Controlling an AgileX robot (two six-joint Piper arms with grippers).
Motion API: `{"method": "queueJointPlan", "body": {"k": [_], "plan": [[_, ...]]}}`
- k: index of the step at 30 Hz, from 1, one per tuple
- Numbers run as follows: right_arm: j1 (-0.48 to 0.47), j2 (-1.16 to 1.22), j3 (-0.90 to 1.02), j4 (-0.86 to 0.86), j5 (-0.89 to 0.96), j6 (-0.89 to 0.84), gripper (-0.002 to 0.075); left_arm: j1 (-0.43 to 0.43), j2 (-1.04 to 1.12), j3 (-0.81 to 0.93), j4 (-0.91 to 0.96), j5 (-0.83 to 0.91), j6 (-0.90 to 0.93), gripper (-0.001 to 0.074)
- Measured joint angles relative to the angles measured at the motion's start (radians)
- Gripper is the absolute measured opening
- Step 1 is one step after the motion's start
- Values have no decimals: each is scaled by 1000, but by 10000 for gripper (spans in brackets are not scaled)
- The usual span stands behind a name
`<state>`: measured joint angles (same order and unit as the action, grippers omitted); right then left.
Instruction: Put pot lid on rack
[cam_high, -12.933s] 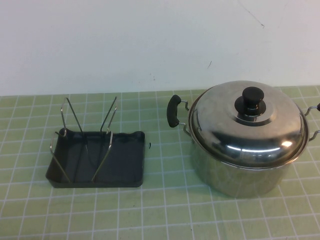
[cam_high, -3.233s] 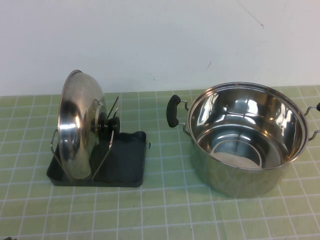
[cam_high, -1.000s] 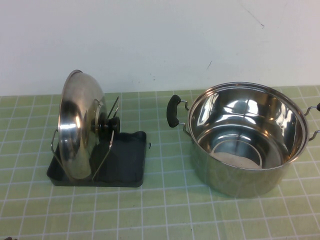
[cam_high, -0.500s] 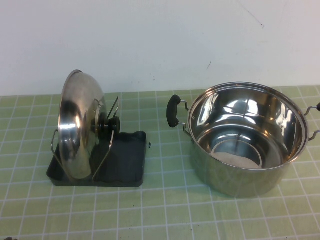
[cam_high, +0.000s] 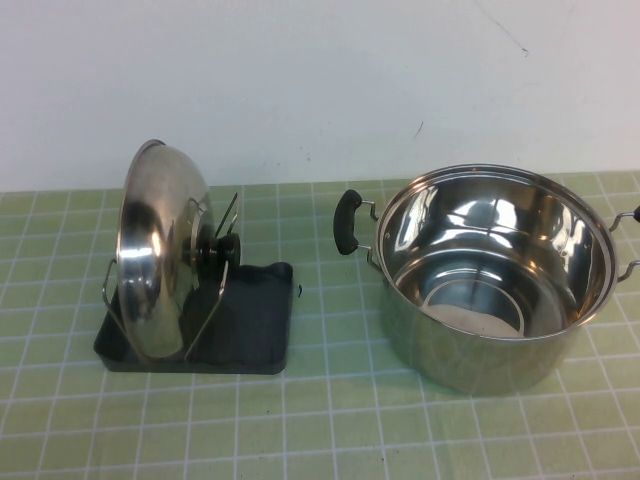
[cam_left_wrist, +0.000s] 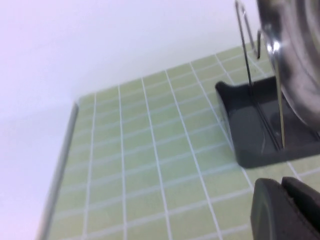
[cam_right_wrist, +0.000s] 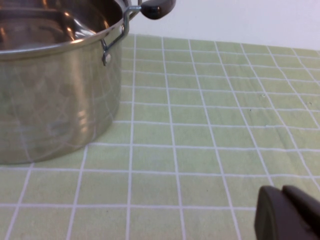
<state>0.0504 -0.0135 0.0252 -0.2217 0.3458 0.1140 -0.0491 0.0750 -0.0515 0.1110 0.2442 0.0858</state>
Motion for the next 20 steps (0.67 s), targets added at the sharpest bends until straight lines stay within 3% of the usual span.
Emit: {"method": "queueJointPlan", "body": {"k": [7,20], "plan": [[0,0,0,-4,2,-4,-1,44,-83,72,-153,20,33,-1],[0,0,-2,-4,5,-4,-1,47,-85,70,-178,58,34,-1]]}}
